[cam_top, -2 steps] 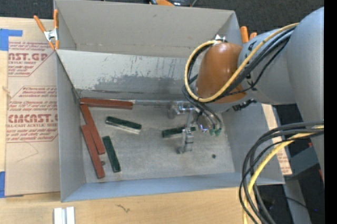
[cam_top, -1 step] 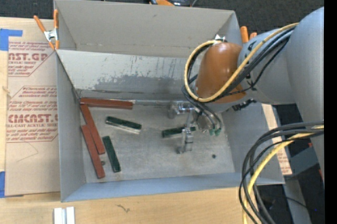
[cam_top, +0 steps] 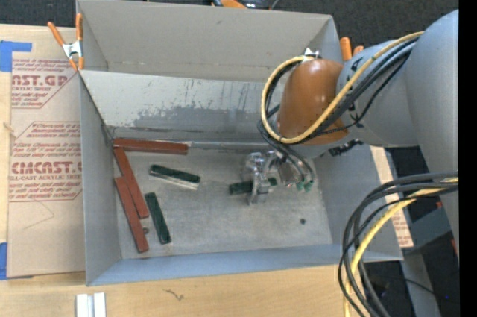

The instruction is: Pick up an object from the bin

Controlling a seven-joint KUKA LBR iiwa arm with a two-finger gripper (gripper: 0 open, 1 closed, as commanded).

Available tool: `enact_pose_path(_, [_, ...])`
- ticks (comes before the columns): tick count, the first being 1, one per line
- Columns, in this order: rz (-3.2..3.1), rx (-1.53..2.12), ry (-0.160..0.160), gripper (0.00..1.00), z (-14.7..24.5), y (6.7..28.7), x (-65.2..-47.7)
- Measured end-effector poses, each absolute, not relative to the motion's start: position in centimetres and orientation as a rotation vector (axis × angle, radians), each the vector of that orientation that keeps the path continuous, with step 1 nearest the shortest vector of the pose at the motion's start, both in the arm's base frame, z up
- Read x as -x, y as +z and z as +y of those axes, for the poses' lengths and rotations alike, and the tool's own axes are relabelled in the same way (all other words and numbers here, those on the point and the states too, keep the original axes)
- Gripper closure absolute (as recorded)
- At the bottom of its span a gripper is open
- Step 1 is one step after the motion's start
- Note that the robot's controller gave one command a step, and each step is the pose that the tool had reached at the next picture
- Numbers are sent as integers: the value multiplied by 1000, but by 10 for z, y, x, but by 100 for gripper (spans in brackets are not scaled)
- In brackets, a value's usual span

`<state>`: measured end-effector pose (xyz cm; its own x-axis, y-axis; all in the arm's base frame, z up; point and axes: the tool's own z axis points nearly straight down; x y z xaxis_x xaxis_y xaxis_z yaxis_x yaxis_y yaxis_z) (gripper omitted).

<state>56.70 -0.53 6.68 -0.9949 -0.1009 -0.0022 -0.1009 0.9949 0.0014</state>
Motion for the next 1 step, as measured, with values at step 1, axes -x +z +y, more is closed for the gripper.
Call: enact_pose_path(1, [3134,158,1,100,-5,97,-568])
